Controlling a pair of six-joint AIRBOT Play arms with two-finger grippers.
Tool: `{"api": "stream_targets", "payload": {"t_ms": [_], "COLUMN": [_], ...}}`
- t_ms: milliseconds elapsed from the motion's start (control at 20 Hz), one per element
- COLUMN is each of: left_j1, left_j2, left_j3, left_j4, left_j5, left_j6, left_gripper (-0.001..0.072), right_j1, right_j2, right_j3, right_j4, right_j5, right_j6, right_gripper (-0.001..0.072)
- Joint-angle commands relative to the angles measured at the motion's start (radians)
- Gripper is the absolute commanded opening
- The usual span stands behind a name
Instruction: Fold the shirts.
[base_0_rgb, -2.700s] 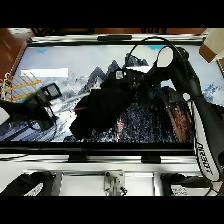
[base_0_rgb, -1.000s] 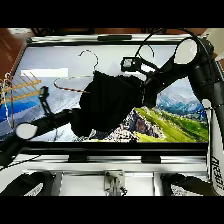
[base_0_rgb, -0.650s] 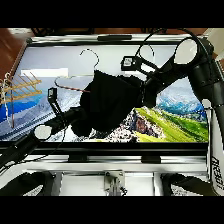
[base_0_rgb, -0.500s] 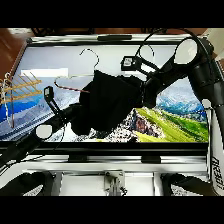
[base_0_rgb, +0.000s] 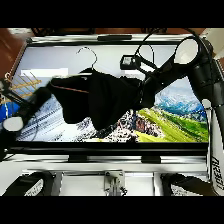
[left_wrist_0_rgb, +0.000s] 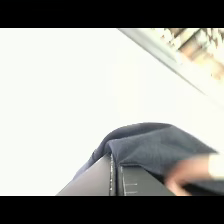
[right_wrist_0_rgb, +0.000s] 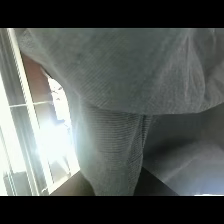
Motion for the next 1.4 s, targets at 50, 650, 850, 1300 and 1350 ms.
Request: {"api": "stream_targets", "payload": {"t_ms": [50,650,850,1300,1350], "left_j1": [0.126,0.125,0.140,0.315,0.339], "left_j2": [0.020,0.048,0.069,0.058,0.058], "left_j3": [0.123,0.407,0.408,0.408,0.408], "left_j4": [0.001,0.002,0.062,0.103,0.103], "left_j5": [-0.068,-0.389,-0.447,-0.501,-0.502], "left_j6": [0.012,0.161,0.201,0.202,0.202], "left_gripper": [0.0046,0.0047,0.0046,0.0046,0.0046], "right_j1": [0.000,0.000,-0.002,-0.026,-0.026], "right_j2": [0.001,0.001,0.002,0.065,0.066], "right_j3": [0.000,0.000,0.001,0.001,0.001], "right_j4": [0.034,-0.038,0.015,0.038,0.042], "right_j5": [-0.021,-0.194,-0.196,-0.193,-0.169], "right_j6": [-0.013,0.081,0.091,0.077,0.077], "right_gripper": [0.0074,0.0072,0.0070,0.0070,0.0070]}}
